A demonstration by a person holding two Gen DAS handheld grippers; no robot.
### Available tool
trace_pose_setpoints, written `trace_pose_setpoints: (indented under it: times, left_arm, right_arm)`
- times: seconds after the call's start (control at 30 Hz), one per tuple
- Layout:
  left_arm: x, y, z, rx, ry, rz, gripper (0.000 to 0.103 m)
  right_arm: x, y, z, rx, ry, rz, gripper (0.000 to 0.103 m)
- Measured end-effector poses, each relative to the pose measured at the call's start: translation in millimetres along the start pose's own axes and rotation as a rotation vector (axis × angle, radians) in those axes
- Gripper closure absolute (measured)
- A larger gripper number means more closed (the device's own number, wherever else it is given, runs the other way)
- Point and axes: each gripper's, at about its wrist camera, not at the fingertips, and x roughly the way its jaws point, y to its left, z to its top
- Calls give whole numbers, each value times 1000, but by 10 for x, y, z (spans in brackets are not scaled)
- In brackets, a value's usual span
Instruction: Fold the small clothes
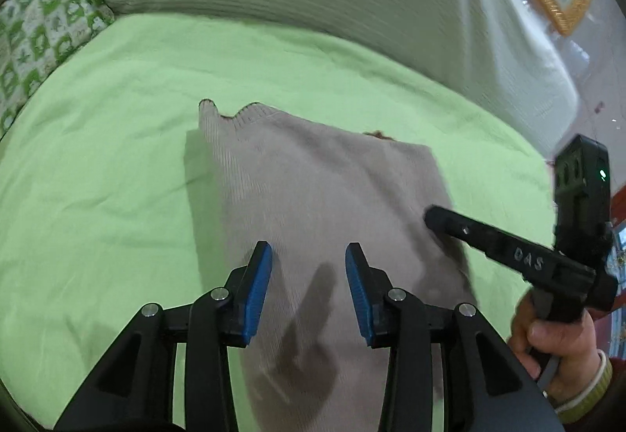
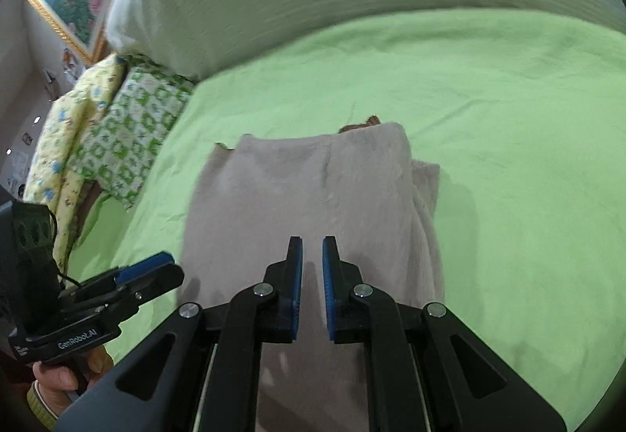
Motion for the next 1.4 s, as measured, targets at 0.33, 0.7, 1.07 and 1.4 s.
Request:
trace_pose_setpoints:
  times: [0.33, 0.7, 1.07, 1.4]
  left_arm:
    - [640, 376, 283, -119, 83, 26, 68]
    - [-92, 221, -180, -103, -6, 55, 39]
    - [-682, 17, -1178, -74, 7, 47, 29]
    - [-1144, -138, -1678, -21, -47, 110, 26]
  right_arm:
    - [374, -374, 156, 45, 58, 15, 102]
    - [-342, -242, -182, 37, -24, 53, 96]
    - [-811, -94, -987, 26, -14, 34, 79]
    - [-1074, 65, -1479, -47, -46, -18, 60]
